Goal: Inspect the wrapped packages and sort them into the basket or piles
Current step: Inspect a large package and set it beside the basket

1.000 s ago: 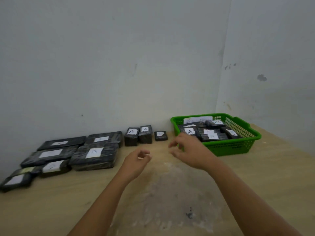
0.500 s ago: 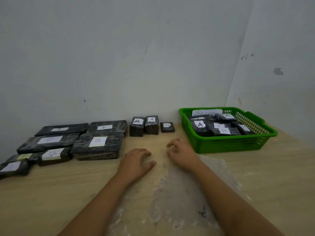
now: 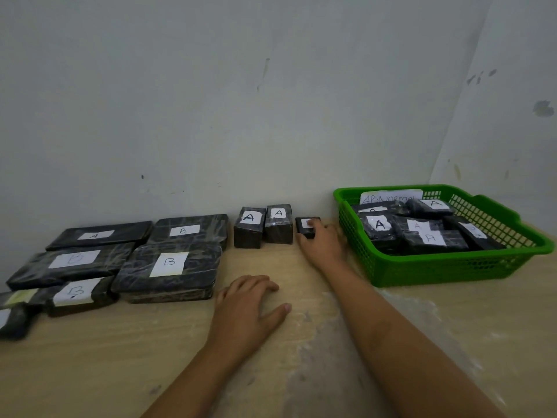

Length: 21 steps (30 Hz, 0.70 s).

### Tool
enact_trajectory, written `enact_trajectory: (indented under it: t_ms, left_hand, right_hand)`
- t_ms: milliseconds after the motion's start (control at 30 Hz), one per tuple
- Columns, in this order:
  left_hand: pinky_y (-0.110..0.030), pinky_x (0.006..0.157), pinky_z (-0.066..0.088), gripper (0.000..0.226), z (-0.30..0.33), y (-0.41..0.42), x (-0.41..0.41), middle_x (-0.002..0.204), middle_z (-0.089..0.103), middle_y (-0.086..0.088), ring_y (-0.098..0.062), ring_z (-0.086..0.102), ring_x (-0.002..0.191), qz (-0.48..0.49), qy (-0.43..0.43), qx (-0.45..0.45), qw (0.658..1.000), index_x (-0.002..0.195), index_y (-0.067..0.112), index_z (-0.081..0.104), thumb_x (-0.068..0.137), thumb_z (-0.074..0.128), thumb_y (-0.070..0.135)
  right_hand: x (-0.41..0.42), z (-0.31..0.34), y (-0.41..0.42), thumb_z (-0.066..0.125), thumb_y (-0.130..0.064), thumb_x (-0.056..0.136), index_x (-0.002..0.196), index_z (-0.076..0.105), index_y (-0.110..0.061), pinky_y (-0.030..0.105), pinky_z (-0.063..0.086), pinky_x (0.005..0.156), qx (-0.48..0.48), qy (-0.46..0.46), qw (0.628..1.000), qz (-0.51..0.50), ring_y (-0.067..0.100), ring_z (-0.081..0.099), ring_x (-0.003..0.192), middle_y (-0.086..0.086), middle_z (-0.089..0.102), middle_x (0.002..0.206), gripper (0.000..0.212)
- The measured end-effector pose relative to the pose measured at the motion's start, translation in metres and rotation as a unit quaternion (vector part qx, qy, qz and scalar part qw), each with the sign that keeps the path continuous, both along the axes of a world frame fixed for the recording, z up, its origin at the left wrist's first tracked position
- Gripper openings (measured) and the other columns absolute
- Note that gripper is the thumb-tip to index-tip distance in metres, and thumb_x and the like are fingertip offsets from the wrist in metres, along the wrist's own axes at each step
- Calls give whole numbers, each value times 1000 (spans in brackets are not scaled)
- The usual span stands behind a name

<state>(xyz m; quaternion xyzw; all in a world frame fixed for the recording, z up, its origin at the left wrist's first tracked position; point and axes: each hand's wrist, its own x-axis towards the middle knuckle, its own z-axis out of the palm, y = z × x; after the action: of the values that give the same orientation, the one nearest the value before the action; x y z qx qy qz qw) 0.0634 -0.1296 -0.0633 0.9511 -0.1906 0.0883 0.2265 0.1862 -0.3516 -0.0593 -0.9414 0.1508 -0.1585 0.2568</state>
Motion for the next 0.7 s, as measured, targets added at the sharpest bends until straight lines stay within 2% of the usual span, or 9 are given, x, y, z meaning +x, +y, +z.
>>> enact_trajectory:
  t_ms: [133, 300, 467, 567, 633, 700]
  left_hand:
    - [-34, 112, 23, 47, 0, 0, 0, 147, 44, 29, -2, 30, 142, 5, 2, 6, 1000, 129, 45, 56, 91, 51, 73]
    - [-35, 110, 26, 46, 4, -2, -2, 145, 48, 26, -3, 35, 139, 6, 2, 11, 1000, 127, 43, 58, 91, 53, 71]
    - [-37, 112, 30, 41, 6, 1, -5, 142, 53, 21, -6, 42, 137, 1, 16, 4, 1000, 126, 41, 61, 94, 55, 65]
    - [-41, 113, 38, 41, 9, 5, -10, 137, 61, 15, -8, 53, 130, -10, 30, -53, 998, 121, 38, 69, 94, 50, 63]
    - [-36, 108, 45, 34, 15, 5, -16, 130, 67, 10, -9, 59, 122, -11, 44, -112, 993, 120, 31, 72, 99, 56, 52]
    - [-30, 101, 48, 33, 26, 4, -23, 124, 70, 10, -8, 63, 114, -7, 73, -134, 988, 121, 28, 73, 101, 58, 48]
  right_hand:
    - [-4, 1, 2, 64, -54, 91, 123, 59, -23, 39, 46, 98, -15, -29, 999, -3, 34, 50, 120, 16, 61, 123, 45]
    - [-36, 2, -3, 68, -47, 90, 125, 60, -21, 37, 50, 91, 16, -43, 999, 15, 30, 53, 114, 14, 62, 120, 44]
    - [-97, 6, -2, 71, -47, 88, 124, 60, -25, 32, 44, 89, 52, -44, 997, 45, 28, 53, 116, 9, 62, 121, 43]
    - [-142, 13, 1, 72, -48, 88, 125, 62, -25, 32, 45, 92, 43, -43, 995, 77, 24, 56, 115, 7, 63, 122, 45]
    - [-172, 17, 5, 74, -49, 87, 124, 63, -27, 31, 45, 94, 44, -48, 993, 99, 22, 57, 113, 5, 63, 120, 45]
    - [-199, 19, 8, 76, -50, 85, 123, 64, -30, 28, 45, 93, 69, -56, 989, 120, 18, 56, 113, 1, 63, 120, 44]
